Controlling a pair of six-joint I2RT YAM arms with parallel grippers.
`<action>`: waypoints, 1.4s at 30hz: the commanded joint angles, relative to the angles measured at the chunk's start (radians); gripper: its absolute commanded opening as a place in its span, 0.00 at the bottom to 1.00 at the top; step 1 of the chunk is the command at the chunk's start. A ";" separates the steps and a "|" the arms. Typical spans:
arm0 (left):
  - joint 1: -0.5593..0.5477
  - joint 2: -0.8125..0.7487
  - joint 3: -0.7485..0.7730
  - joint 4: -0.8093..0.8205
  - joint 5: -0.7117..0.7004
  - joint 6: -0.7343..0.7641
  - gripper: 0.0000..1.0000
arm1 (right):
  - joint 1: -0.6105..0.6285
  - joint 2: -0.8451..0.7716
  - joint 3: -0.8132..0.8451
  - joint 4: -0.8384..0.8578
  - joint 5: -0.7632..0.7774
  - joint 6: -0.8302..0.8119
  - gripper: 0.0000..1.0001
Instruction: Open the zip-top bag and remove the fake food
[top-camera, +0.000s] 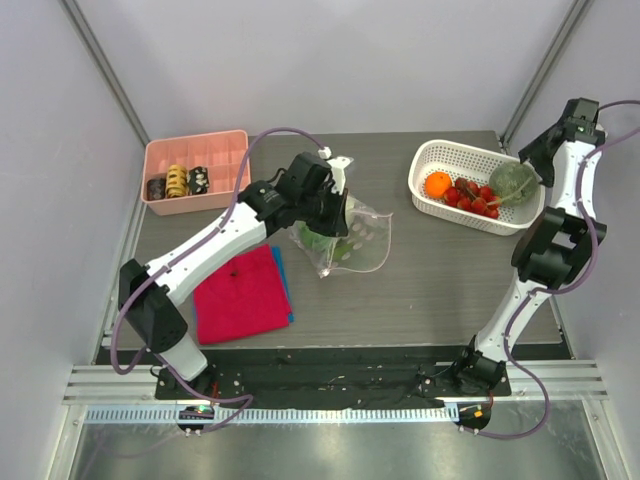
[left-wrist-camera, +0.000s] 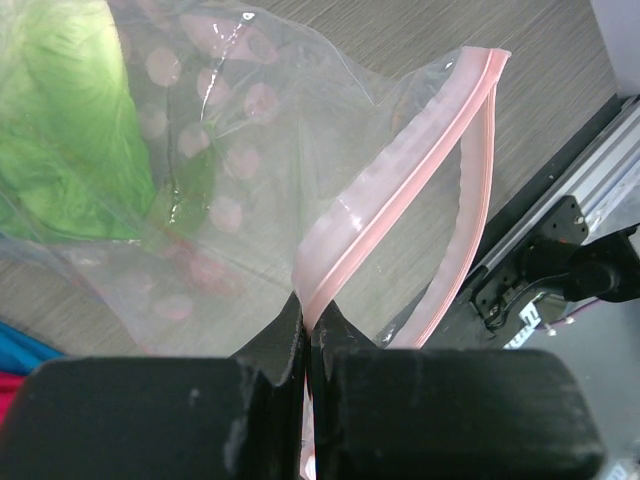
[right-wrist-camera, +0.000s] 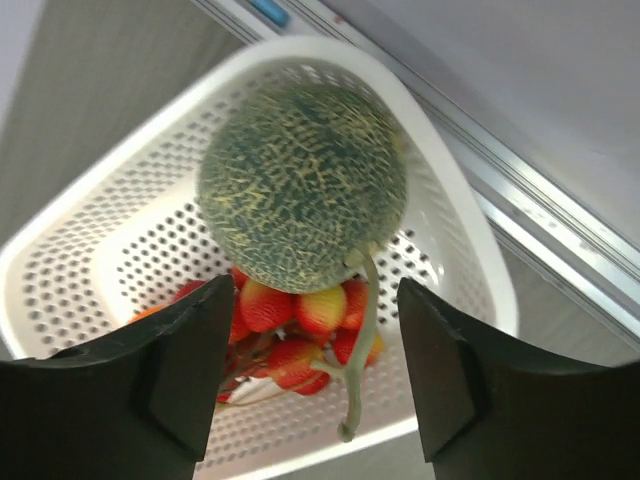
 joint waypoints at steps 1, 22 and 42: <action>0.011 0.002 0.031 0.026 0.026 -0.054 0.00 | 0.042 -0.099 -0.016 -0.125 0.150 -0.064 0.78; 0.011 0.000 0.014 0.041 0.019 -0.164 0.00 | 0.850 -1.018 -0.821 0.047 0.041 0.199 0.75; -0.038 0.079 0.155 0.015 0.001 -0.212 0.00 | 1.065 -0.943 -1.029 0.324 0.026 0.496 0.13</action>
